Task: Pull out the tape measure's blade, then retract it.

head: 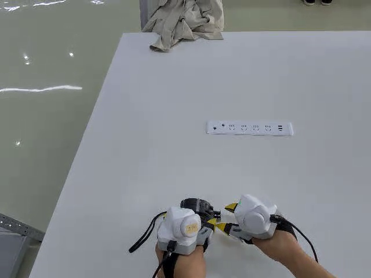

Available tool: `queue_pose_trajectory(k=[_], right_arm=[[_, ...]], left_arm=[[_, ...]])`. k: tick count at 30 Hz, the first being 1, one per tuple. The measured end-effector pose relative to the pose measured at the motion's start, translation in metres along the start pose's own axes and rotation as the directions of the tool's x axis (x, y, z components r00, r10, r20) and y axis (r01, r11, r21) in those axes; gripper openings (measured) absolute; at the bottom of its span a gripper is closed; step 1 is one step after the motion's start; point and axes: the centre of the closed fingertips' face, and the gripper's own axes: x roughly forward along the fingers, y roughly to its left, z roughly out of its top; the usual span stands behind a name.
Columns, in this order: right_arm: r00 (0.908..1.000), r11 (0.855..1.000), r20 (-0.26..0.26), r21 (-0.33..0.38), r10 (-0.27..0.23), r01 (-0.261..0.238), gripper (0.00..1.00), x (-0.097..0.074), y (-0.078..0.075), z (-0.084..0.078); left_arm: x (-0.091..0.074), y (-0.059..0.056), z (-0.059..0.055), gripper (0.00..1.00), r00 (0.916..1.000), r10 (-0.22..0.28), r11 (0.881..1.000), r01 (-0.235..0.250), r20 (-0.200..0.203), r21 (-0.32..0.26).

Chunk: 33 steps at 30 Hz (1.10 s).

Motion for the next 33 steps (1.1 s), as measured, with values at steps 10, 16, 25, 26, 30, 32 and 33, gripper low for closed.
queue_pose_trajectory(k=[10,16,25,26,30,32,33], right_arm=[[0.999,0.997,0.018,0.073,-0.041,0.04,0.34,-0.013,0.008,0.0],[0.9971,0.991,0.032,0.117,-0.069,0.065,0.39,-0.023,0.014,-0.001],[0.9925,0.981,0.055,0.168,-0.109,0.099,0.44,-0.041,0.025,-0.005],[0.9924,0.98,0.054,0.174,-0.111,0.1,0.44,-0.042,0.027,-0.006],[0.9918,0.975,0.052,0.194,-0.117,0.105,0.48,-0.049,0.033,-0.008],[0.9907,0.973,0.055,0.2,-0.125,0.111,0.49,-0.054,0.035,-0.009],[0.9902,0.973,0.057,0.203,-0.127,0.114,0.49,-0.055,0.036,-0.009]], left_arm=[[-0.011,0.002,-0.003,0.73,0.9996,-0.027,0.999,0.027,0.009,0.03],[-0.019,0.004,-0.008,0.75,0.999,-0.043,0.998,0.043,0.008,0.048],[-0.034,0.016,-0.018,0.77,0.9977,-0.066,0.996,0.065,0.019,0.055],[-0.036,0.016,-0.019,0.78,0.997,-0.075,0.996,0.074,0.02,0.051],[-0.044,0.017,-0.02,0.79,0.9953,-0.094,0.993,0.092,0.024,0.074],[-0.049,0.02,-0.022,0.79,0.9944,-0.103,0.991,0.101,0.023,0.09],[-0.051,0.022,-0.023,0.79,0.9943,-0.105,0.99,0.103,0.021,0.093]])
